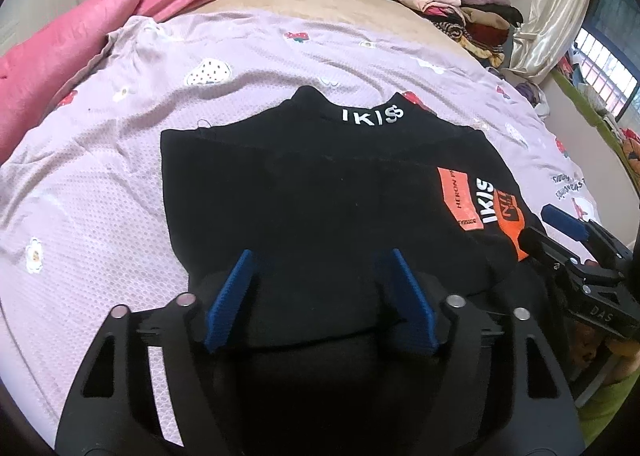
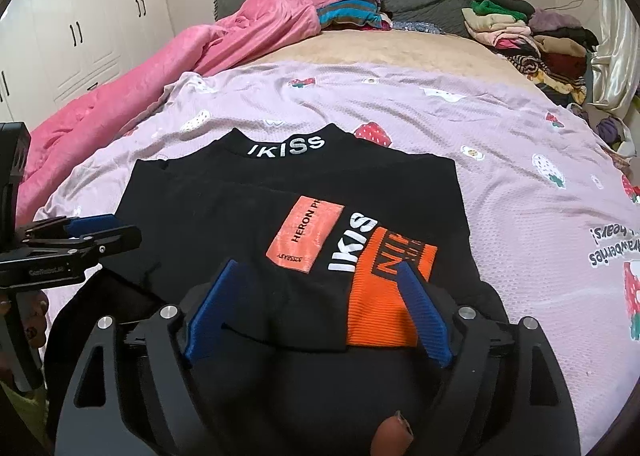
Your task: Fold small clothes
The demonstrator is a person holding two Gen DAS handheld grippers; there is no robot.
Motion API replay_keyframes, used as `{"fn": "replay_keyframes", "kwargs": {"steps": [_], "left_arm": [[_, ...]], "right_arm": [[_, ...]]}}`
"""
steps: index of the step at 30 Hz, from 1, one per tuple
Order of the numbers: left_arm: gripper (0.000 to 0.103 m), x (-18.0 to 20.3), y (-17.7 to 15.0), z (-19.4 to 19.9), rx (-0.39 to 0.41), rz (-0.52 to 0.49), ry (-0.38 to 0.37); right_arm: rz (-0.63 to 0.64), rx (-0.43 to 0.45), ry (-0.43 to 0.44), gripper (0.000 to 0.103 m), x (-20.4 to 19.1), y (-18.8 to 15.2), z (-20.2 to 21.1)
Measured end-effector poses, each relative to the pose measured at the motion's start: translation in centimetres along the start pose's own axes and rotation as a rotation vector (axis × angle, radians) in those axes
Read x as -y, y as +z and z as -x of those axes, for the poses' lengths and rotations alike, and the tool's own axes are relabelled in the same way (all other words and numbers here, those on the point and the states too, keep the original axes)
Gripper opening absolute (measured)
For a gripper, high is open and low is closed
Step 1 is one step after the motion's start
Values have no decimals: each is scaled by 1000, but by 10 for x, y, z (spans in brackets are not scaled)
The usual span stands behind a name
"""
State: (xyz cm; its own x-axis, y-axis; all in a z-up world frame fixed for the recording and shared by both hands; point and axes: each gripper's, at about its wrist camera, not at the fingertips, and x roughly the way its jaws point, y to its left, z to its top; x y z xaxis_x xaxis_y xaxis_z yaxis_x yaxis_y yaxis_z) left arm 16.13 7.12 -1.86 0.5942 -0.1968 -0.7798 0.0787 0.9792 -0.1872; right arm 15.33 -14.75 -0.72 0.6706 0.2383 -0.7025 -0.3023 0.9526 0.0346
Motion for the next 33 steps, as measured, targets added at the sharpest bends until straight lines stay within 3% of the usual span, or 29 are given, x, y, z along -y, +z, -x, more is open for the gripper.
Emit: {"fn": "replay_keyframes", "kwargs": {"steps": [1,3,5,8,33], "left_arm": [[65,0,0,1,3,0,3],[78,0,1,3,10,3,15],[79,0,2,6,14,0,21],[91,-1,2,9,24,2,29],[93,-10,7,63,123,38,39]], "right_arm": [[1,3,-3,86,0,0,2],[2,12,-5,87,1,1,5],[0,17,-6,89,1,1,8],[-2,25,-9,92,2,2,11],[11,95,-26,94,-8,9,53]]}}
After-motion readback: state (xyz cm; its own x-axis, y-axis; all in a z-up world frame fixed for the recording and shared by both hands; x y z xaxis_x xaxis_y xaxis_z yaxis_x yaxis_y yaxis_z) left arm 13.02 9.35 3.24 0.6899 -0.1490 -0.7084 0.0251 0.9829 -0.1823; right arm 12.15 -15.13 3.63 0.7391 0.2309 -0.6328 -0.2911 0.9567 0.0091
